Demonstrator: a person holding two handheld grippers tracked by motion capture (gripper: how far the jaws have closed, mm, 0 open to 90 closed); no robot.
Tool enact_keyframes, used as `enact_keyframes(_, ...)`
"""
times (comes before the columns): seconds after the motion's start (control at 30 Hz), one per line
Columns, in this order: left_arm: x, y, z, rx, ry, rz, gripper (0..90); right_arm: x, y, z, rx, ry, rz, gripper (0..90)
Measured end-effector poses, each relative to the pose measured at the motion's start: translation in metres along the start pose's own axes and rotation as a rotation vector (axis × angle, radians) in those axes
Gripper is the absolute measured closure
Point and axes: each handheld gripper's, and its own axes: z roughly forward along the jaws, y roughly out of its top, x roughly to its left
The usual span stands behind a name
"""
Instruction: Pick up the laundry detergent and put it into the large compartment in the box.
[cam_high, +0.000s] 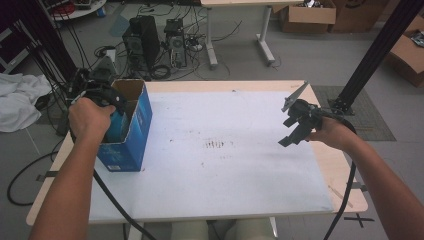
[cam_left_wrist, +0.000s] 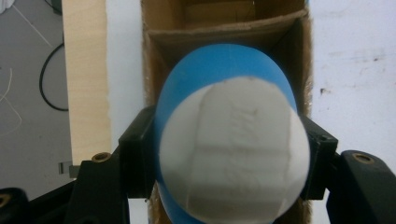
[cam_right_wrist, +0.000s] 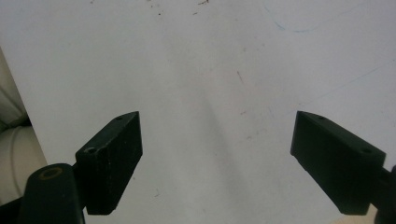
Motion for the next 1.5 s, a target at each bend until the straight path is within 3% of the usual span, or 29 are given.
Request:
enact_keyframes(0.27,-0.004,-0.004,0.024,0.042,-0.009,0.012,38.0,0.000,0.000,0.002,-0.002,0.000,0.000,16.7)
enact_keyframes(0.57,-0.005,-0.007,0.039,0.061,-0.006,0.017,38.0,0.000,-0.001,0.002,0.000,0.000,0.000,16.7)
enact_keyframes(1.13,-0.001,-0.007,0.039,0.073,-0.013,0.010,37.3,0.000,-0.004,0.004,0.003,0.007,0.008,16.9)
enact_keyframes(1.27,0.001,-0.007,0.037,0.054,-0.018,0.002,36.8,-0.001,-0.004,0.005,0.005,0.008,0.000,16.9)
enact_keyframes(1.5,0.001,-0.007,0.035,0.053,-0.033,-0.001,31.5,0.003,0.000,0.005,0.002,0.014,-0.009,17.2)
